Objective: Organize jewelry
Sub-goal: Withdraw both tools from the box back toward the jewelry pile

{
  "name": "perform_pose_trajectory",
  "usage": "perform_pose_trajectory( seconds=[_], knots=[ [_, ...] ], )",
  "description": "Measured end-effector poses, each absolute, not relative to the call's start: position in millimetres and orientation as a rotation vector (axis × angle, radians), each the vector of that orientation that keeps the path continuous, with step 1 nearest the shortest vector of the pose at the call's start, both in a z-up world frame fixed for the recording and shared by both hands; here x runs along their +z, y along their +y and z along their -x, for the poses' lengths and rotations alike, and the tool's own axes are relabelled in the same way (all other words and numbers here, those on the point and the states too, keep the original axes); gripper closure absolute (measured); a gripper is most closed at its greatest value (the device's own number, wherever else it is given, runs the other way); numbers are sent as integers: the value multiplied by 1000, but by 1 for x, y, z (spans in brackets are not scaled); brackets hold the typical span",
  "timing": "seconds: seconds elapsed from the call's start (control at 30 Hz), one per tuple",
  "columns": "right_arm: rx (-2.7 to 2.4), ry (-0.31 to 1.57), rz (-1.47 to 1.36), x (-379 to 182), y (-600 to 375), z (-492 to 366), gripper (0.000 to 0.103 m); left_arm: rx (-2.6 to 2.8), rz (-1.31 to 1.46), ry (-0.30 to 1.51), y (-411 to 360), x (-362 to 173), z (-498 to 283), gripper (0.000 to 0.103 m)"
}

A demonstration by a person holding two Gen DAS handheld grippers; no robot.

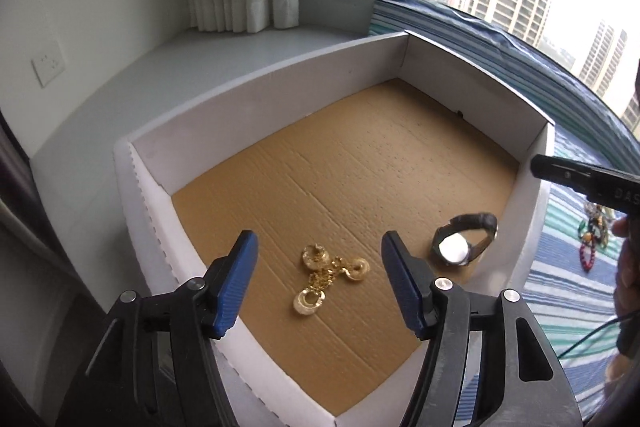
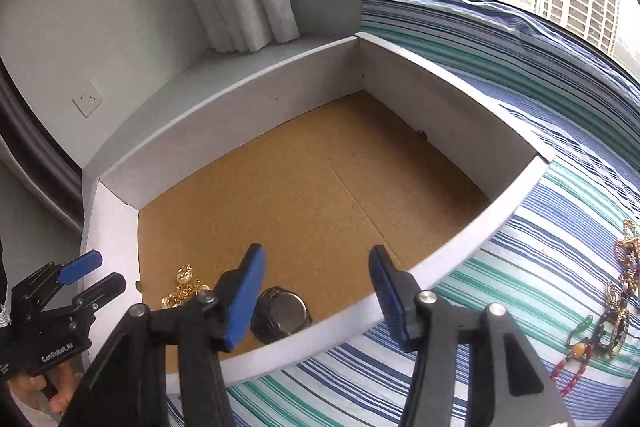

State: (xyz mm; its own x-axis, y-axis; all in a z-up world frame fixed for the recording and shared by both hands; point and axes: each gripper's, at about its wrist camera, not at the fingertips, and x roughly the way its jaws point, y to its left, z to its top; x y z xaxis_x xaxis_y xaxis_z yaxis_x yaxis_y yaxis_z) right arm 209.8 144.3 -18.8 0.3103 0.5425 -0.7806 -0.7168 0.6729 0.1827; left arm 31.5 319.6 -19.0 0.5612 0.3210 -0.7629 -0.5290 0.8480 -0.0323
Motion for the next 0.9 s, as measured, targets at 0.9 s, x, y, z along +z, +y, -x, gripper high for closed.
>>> perform_pose_trajectory(
  seconds=[0.9],
  knots=[
    [582,788,95,-27,-121,-74,48,672,46,956,295,-41,-22,26]
  ],
)
